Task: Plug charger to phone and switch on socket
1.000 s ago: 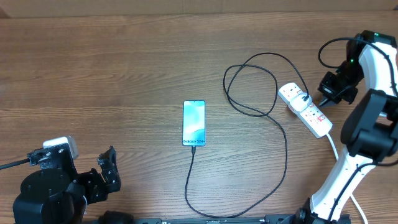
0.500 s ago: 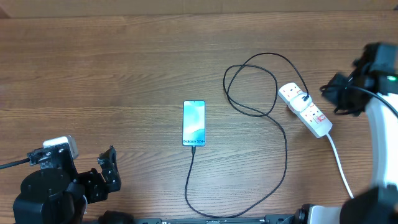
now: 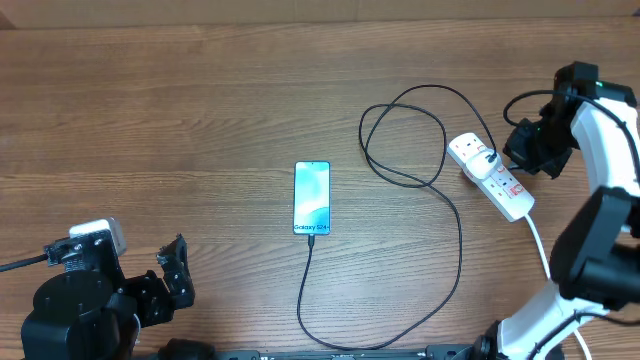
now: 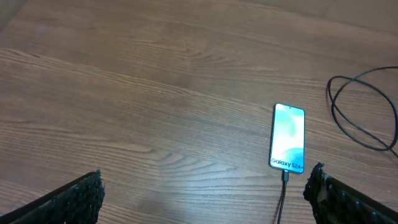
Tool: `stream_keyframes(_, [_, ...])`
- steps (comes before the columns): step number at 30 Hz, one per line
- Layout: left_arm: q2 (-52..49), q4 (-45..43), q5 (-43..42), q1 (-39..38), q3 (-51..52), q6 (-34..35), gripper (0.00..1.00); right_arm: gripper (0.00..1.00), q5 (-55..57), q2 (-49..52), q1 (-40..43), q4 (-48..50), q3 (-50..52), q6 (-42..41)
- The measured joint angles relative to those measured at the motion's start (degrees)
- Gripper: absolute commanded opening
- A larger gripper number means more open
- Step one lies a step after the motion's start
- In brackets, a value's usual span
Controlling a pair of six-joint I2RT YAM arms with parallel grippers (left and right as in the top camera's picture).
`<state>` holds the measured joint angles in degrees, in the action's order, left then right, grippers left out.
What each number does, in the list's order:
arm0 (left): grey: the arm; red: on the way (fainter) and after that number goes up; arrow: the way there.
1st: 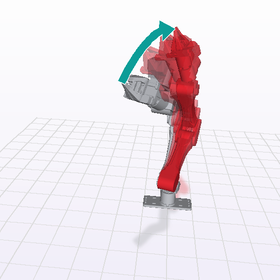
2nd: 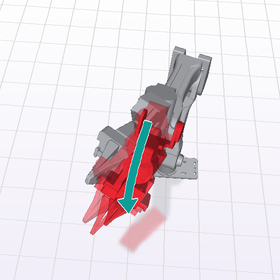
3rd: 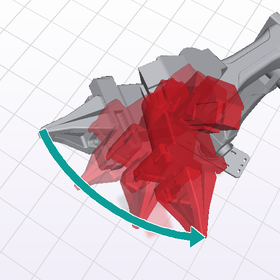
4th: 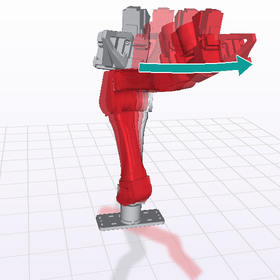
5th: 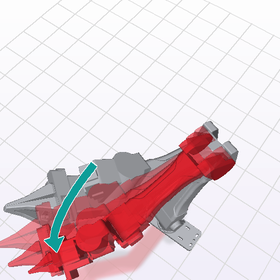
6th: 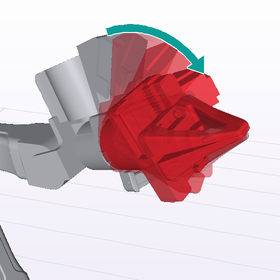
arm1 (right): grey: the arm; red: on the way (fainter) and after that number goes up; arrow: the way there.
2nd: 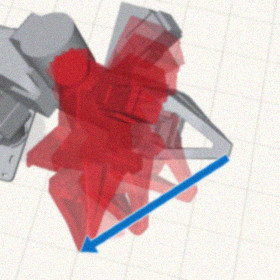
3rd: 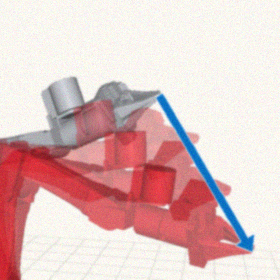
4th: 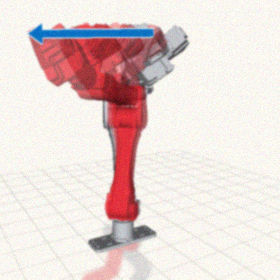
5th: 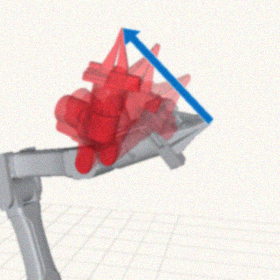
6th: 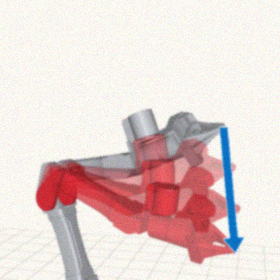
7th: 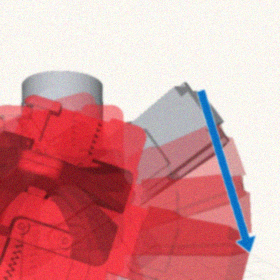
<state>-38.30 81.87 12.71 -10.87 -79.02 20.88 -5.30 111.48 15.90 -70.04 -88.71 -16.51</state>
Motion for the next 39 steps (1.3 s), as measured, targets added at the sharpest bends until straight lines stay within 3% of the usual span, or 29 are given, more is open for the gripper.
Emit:
stream_keyframes(16, [0.00,0.00,0.00,0.00,0.00,0.00,0.99,0.04,-0.90,7.21,0.20,1.36,-2.08,0.04])
stream_keyframes(39, [0.00,0.00,0.00,0.00,0.00,0.00,1.00,0.04,-1.92,9.84,0.61,1.36,-2.91,1.14])
